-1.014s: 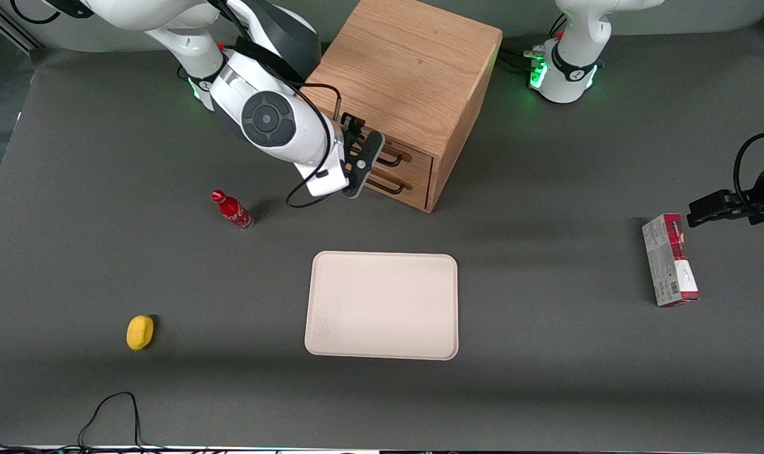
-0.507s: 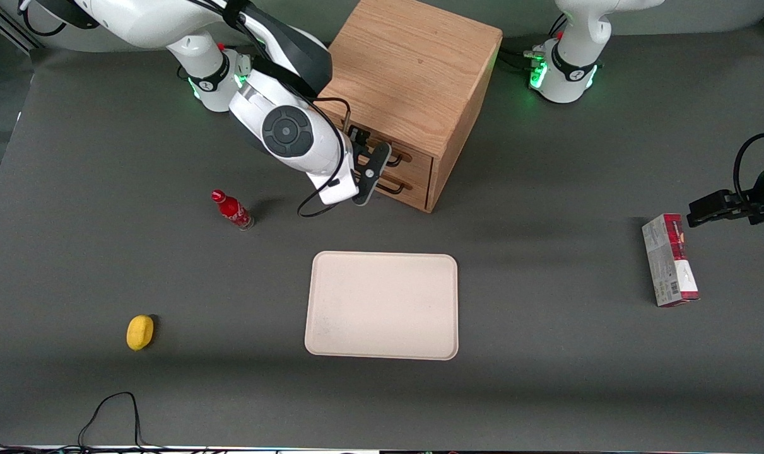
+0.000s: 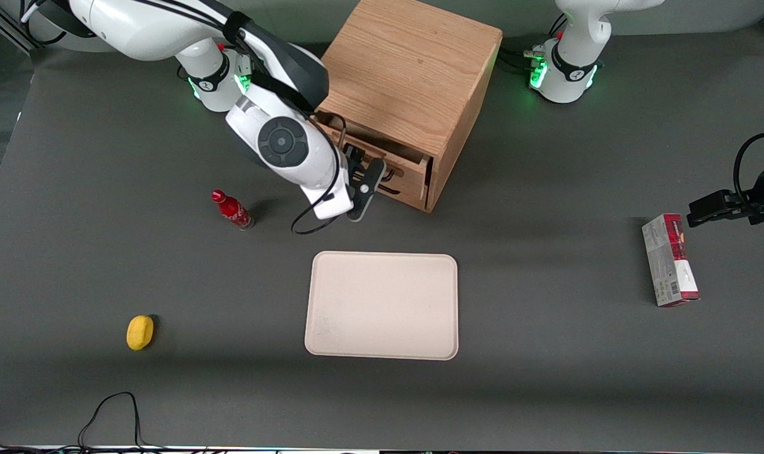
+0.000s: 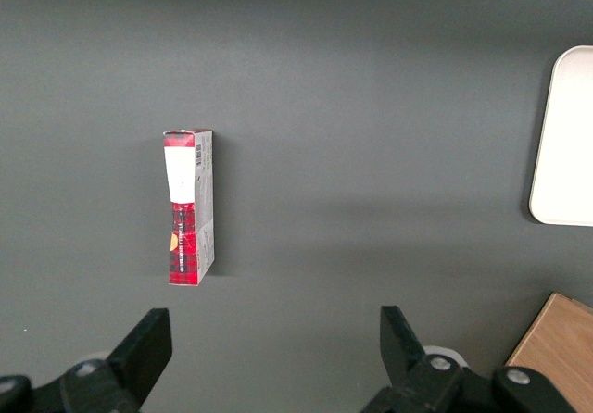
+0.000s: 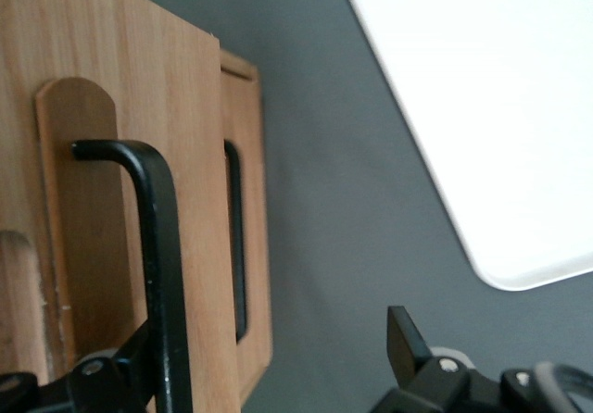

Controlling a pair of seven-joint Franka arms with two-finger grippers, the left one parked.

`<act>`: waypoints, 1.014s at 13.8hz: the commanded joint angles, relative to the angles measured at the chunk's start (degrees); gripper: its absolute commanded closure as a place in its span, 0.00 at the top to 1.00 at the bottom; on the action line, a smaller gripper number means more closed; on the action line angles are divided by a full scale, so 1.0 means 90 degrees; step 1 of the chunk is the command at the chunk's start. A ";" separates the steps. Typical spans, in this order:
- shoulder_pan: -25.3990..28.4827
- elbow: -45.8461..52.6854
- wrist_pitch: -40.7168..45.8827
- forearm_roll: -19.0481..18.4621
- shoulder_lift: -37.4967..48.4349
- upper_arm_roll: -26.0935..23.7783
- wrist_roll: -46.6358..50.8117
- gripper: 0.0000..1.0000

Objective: Open upper drawer

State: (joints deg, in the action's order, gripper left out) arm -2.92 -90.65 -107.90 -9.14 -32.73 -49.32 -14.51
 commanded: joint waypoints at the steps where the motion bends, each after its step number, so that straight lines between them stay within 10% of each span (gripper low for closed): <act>1: -0.0017 0.0735 0.0046 -0.0254 -0.0464 0.0245 -0.0369 1.00; 14: -0.0046 0.1986 0.0036 -0.0273 -0.0758 0.1389 -0.1357 1.00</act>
State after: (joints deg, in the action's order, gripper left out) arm -4.03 -75.48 -107.92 -10.13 -38.29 -36.82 -25.76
